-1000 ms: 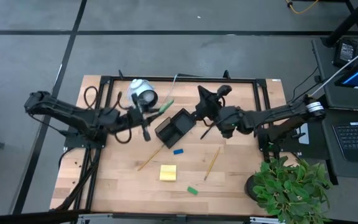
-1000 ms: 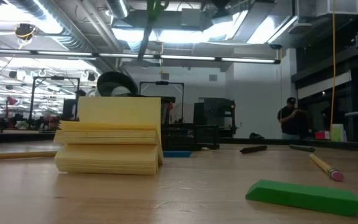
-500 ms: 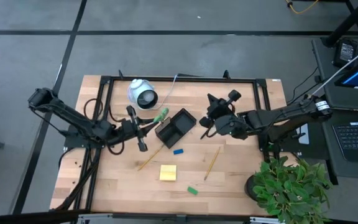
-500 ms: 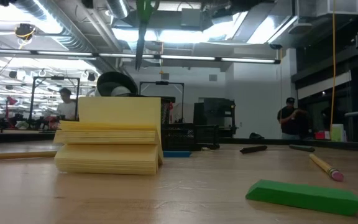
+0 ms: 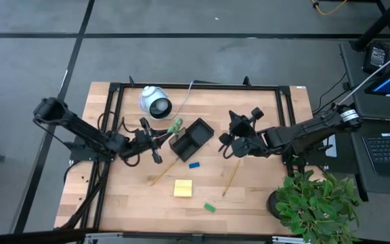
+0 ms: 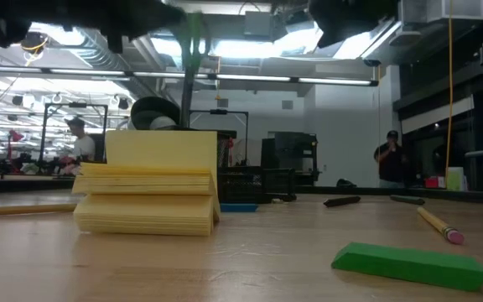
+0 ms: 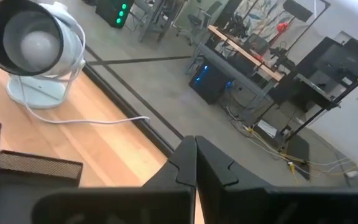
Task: Pick and place office supplies into organizer
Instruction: Put the green scissors into the black desk organizer, then put the yellow pencil into the black desk organizer
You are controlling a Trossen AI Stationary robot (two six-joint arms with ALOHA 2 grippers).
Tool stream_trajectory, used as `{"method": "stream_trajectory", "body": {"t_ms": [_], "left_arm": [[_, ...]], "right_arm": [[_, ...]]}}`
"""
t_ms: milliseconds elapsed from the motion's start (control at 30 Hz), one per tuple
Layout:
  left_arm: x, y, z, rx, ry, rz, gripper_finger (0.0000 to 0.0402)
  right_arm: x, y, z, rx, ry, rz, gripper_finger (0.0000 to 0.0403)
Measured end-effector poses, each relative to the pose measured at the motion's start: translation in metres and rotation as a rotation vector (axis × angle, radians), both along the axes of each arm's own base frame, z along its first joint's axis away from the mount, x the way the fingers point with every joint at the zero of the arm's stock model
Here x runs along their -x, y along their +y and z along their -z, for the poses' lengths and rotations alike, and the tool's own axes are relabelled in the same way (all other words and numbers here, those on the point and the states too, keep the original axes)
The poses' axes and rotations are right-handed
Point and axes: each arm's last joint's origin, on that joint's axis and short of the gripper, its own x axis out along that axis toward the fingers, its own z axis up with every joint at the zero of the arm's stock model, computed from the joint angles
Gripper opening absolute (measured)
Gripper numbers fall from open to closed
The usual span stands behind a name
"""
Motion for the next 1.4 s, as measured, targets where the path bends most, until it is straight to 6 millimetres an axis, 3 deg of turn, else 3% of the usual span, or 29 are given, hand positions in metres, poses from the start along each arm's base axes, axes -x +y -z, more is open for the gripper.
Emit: {"method": "stream_trajectory", "body": {"t_ms": [667, 1400], "left_arm": [[-0.028, 0.033, 0.045, 0.218, 0.062, 0.033, 0.0029], [-0.030, 0.038, 0.049, 0.302, 0.045, 0.018, 0.0131]], "right_arm": [[0.000, 0.000, 0.001, 0.005, 0.010, -0.002, 0.0000], [0.000, 0.000, 0.001, 0.010, 0.020, -0.005, 0.0006]]}}
